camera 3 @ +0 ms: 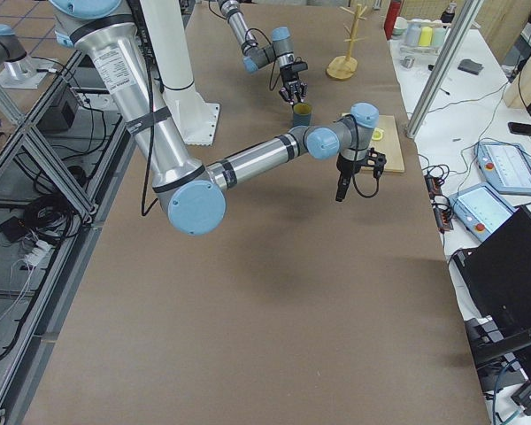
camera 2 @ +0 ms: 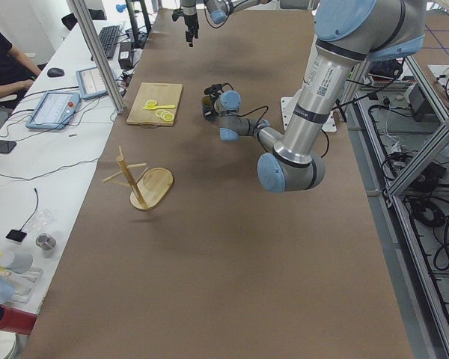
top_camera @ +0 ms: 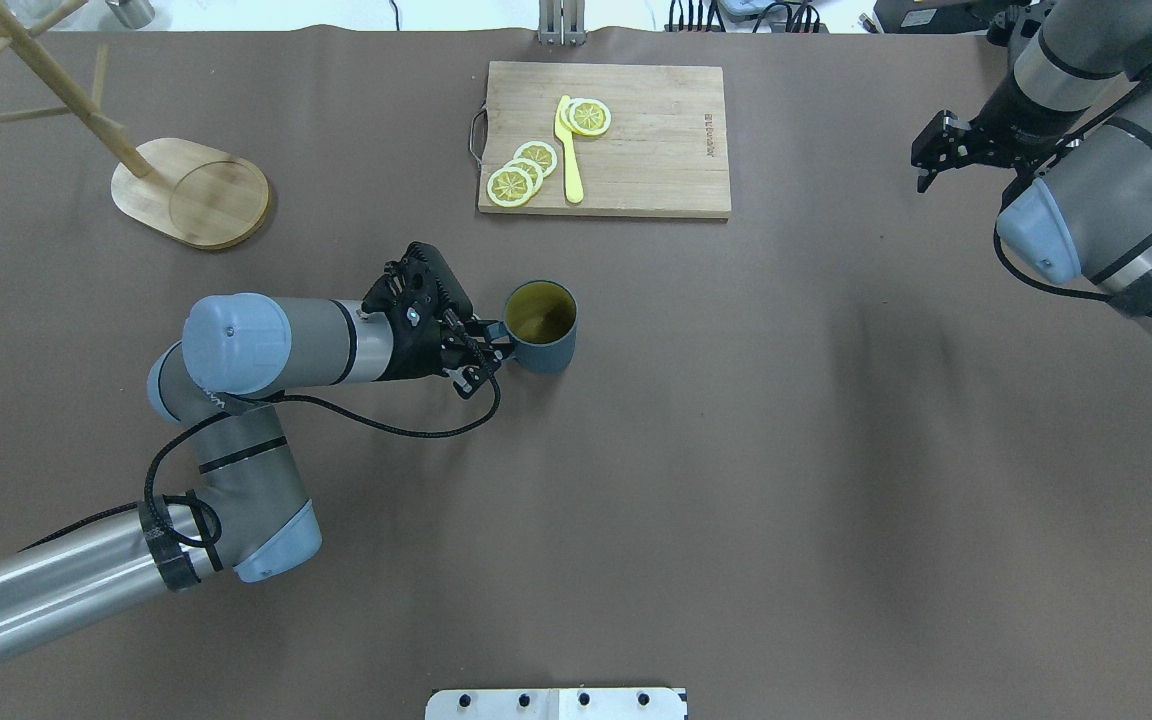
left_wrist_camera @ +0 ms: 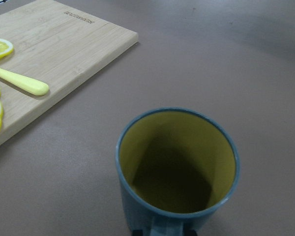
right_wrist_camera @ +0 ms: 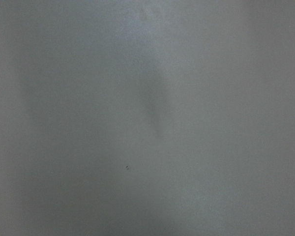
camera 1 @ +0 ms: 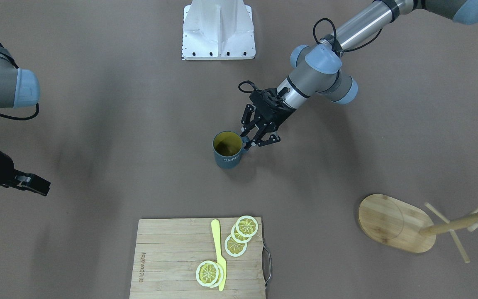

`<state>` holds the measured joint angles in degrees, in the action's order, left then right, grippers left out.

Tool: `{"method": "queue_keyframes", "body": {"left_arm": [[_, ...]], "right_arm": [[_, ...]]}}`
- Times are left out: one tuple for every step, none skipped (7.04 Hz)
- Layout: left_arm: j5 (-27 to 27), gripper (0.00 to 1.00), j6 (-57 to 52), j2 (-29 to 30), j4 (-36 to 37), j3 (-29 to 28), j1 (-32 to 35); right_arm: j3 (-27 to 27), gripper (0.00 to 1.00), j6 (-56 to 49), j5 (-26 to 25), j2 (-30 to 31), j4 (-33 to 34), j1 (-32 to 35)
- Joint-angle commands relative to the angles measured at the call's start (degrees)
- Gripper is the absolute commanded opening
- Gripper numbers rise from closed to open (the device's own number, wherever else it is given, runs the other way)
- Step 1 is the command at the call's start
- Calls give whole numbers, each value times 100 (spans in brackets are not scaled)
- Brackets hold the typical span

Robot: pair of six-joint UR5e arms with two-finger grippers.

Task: Hang cup on storage rack
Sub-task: 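Close the left gripper on the blue mug's handle, then lift the mug with the left gripper and carry it toward the wooden rack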

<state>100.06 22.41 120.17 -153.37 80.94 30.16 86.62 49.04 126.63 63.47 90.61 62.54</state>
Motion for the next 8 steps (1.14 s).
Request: {"method": "queue_keyframes", "body": {"left_arm": [[-187, 3, 52, -20, -17, 18, -2], [-223, 0, 644, -3, -26, 184, 7], [-223, 0, 1077, -2, -17, 429, 42], [-223, 0, 1333, 6, -9, 597, 68], [-223, 0, 1867, -2, -17, 729, 77], [-223, 0, 2664, -2, -26, 852, 173], [-215, 0, 3237, 6, -26, 958, 539], [-215, 0, 3991, -2, -26, 976, 856]], "right_arm": [[4, 99, 0, -7, -1, 0, 4], [13, 99, 0, -16, -10, 0, 12], [13, 99, 0, -7, -10, 0, 13], [22, 99, 0, -7, -10, -9, 30], [65, 99, 0, -7, -10, -17, 30], [92, 99, 9, 2, -18, -17, 30], [170, 99, 9, 2, -19, -17, 30], [258, 99, 35, 2, -19, -17, 30]]}}
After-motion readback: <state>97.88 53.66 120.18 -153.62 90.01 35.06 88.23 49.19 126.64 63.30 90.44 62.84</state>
